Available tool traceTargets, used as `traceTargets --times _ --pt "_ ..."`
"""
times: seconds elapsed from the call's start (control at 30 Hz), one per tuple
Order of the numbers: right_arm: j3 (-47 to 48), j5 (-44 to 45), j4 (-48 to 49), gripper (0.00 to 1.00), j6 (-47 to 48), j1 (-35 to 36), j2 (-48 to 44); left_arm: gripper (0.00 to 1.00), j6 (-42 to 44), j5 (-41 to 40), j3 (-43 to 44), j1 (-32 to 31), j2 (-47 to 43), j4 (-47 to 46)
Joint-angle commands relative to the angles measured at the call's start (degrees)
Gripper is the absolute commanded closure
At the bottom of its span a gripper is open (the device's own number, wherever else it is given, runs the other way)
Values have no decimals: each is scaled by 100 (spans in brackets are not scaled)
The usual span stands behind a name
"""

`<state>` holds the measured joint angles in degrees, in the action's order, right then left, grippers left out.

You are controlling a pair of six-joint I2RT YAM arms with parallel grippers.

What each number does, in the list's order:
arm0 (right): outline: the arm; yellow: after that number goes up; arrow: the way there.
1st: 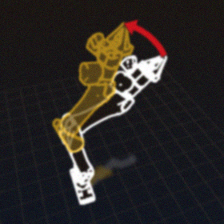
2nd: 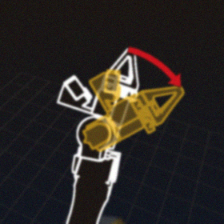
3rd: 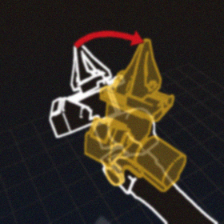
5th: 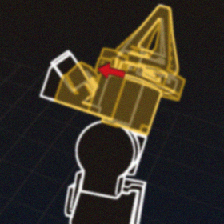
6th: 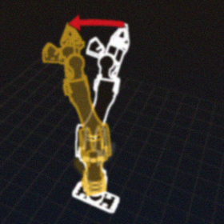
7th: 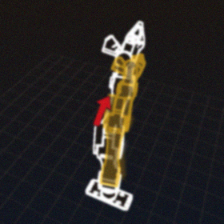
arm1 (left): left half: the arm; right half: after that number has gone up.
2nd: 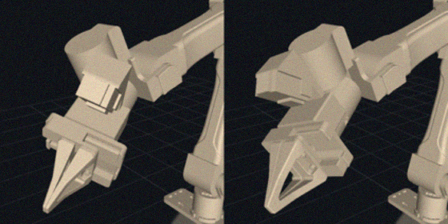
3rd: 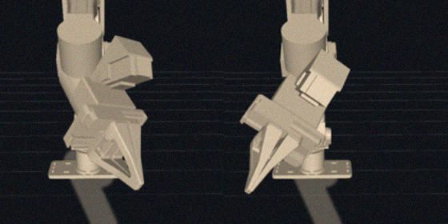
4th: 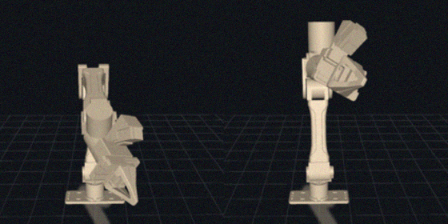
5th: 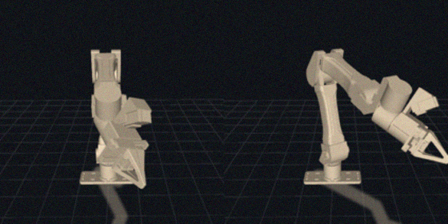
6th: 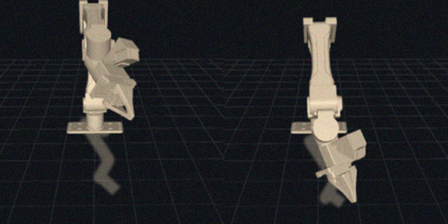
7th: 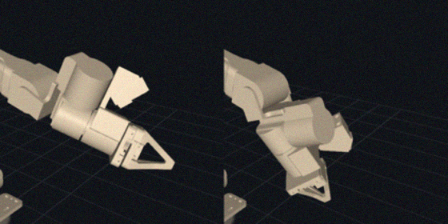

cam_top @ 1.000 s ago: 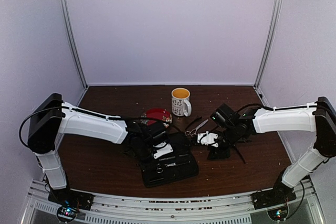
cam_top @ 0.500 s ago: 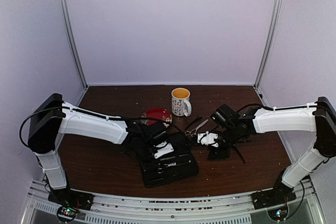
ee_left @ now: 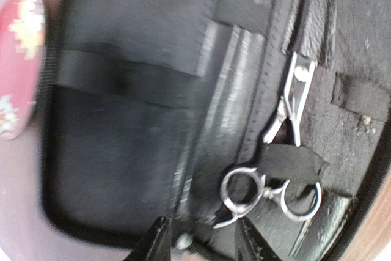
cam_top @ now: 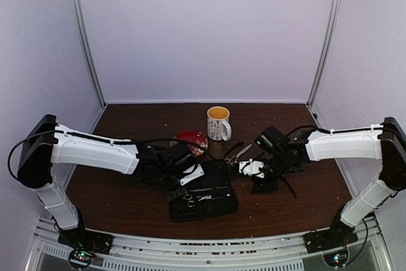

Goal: Sort the hair-cutting tools

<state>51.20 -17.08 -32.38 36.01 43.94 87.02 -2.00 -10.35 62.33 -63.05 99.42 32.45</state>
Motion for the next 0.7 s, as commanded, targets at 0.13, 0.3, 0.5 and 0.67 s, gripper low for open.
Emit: traceTargets --times 0.13,0.3,0.5,0.67 --pt "74 11 -61 55 -6 -28 -119 2 -292 -529 314 187 -867 150" --pt "135 -75 -111 55 -93 -94 -277 2 -1082 439 1163 1403 -1170 961" --pt "341 -295 -268 54 -216 -283 -564 2 -843 642 2372 1817 -1784 1353" --pt "487 -338 -421 54 -257 -316 -538 2 -1482 73 3781 1822 -2047 1413"
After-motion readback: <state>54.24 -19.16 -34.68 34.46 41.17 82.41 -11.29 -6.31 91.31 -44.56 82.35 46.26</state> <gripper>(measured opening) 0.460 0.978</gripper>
